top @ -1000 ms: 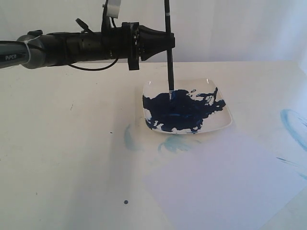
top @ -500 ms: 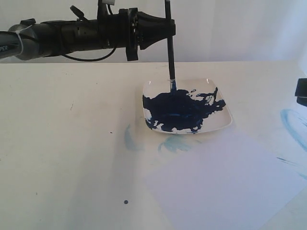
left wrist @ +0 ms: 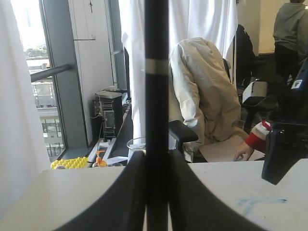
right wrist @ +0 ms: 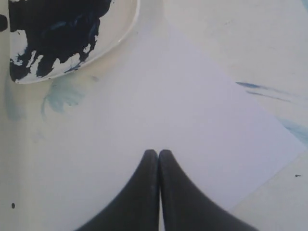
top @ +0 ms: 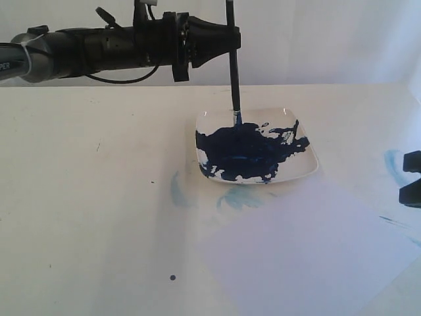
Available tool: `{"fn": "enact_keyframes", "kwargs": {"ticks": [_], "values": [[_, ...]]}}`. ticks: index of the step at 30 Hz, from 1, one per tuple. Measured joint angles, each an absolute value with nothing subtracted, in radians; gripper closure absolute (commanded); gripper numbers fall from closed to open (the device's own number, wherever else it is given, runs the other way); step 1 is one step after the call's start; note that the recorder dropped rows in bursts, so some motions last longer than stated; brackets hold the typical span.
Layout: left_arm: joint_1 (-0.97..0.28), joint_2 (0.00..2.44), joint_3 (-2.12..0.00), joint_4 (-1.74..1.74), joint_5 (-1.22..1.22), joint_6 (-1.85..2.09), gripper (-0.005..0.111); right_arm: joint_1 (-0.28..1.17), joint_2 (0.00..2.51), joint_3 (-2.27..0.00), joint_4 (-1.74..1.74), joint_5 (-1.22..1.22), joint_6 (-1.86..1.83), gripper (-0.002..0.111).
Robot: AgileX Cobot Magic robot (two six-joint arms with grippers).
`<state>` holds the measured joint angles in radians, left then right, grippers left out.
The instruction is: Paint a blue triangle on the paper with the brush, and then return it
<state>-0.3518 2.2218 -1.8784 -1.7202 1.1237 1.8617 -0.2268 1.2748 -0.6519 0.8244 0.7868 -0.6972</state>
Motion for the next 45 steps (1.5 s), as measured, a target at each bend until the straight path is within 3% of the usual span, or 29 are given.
{"fn": "enact_keyframes", "kwargs": {"ticks": [10,26,33,45], "values": [[-0.411,2.089,-1.855,-1.618,1.126,1.77,0.107,-0.27,1.333,-0.686,0.822,0.784,-0.718,0.108],[-0.593,1.886,-1.391,-1.72,1.122,1.958,0.107,-0.273,1.408,-0.686,0.861,0.767,-0.718,0.108],[-0.691,1.921,-1.419,-1.72,1.122,1.958,0.107,-0.273,1.418,-0.686,0.878,0.765,-0.72,0.108],[-0.696,2.091,-1.605,-1.72,1.122,1.958,0.107,-0.273,1.418,-0.686,0.878,0.765,-0.72,0.108]]}}
